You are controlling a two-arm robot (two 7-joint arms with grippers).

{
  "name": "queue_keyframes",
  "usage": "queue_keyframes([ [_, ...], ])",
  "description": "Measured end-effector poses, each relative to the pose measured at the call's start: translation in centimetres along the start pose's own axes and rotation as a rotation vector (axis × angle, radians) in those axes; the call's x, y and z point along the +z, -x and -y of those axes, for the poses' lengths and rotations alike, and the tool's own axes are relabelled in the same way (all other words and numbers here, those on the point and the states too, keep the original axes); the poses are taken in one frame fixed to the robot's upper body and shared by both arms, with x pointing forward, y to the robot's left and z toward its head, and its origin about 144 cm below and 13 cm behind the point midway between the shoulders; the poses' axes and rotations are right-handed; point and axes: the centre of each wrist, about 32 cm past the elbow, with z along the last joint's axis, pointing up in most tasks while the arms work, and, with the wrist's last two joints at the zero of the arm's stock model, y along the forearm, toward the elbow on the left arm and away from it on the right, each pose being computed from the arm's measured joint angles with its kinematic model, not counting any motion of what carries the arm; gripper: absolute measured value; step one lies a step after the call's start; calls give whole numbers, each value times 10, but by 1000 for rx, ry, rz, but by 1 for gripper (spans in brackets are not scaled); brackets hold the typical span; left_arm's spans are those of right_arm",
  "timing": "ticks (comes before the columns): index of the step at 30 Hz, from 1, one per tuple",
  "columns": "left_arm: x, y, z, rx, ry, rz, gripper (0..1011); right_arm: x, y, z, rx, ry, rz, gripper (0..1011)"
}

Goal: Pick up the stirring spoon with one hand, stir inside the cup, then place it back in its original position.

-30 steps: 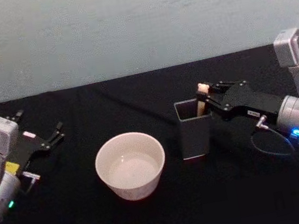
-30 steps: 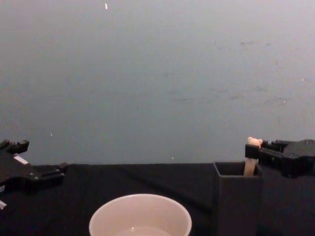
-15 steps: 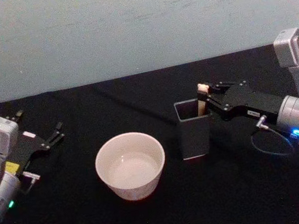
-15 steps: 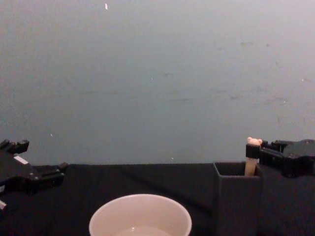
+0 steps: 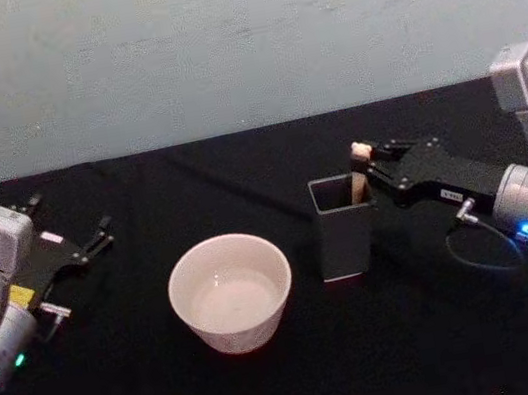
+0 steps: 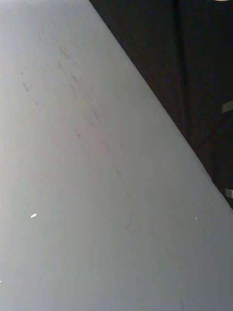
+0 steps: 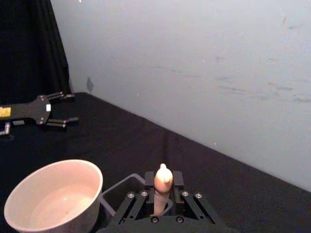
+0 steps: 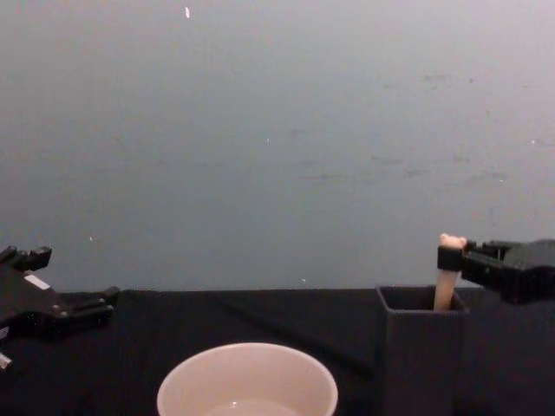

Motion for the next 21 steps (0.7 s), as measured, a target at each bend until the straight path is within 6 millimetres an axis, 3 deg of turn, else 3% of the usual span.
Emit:
queue_keyframes([
  [21, 0, 0, 0, 0, 0, 0, 1001, 46, -2, 12, -21, -201, -28, 214],
])
